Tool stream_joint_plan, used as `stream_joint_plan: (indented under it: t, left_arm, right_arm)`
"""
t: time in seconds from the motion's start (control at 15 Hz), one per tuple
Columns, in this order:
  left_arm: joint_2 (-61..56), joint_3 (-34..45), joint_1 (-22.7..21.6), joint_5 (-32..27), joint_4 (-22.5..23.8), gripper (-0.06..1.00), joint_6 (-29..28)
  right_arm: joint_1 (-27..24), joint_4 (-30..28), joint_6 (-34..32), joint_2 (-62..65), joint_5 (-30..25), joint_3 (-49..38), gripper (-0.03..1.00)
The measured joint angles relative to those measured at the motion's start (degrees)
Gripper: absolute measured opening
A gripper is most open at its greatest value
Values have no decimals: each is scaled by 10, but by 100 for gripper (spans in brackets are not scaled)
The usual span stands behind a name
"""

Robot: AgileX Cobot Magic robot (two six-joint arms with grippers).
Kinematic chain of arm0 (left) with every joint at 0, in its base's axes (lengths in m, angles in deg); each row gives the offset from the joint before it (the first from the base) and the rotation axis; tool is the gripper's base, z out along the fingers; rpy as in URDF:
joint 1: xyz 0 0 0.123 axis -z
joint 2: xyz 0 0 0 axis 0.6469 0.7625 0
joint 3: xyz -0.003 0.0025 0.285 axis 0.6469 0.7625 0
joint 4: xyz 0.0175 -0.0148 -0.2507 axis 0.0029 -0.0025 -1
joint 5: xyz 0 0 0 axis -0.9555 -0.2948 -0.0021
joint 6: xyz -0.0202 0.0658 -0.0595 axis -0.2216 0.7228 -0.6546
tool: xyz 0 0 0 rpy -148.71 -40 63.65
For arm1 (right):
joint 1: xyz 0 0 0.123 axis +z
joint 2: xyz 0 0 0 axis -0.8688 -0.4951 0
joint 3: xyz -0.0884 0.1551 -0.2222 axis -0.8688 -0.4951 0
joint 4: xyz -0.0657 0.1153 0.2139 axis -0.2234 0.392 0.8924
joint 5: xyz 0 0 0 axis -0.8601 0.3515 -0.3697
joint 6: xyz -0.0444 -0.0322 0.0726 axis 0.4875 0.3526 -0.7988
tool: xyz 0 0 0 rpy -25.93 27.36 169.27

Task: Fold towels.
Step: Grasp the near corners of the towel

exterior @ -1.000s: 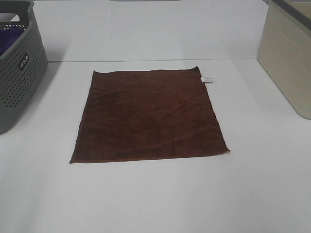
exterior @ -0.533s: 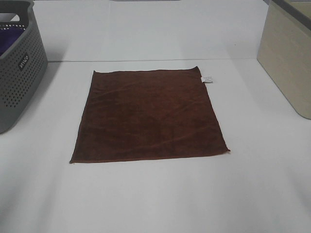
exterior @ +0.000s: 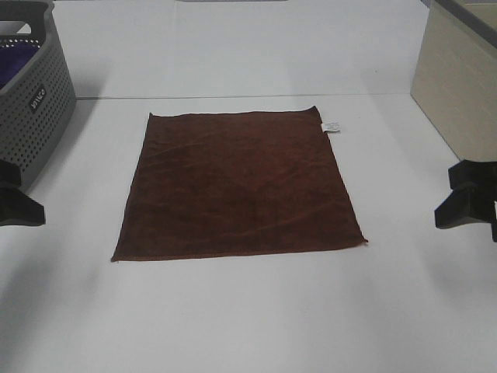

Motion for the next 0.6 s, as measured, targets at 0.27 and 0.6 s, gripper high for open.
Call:
stream_joint_plan:
  t: [0.27,0.6]
  left_arm:
    - [138,-62,0,-3,-129,62,100]
    - [305,-180,0,-74,-244,65,227]
  right_arm:
    - [0,8,21,-94,-2,91,67]
    - [-3,21,57,-265,-84,256,67]
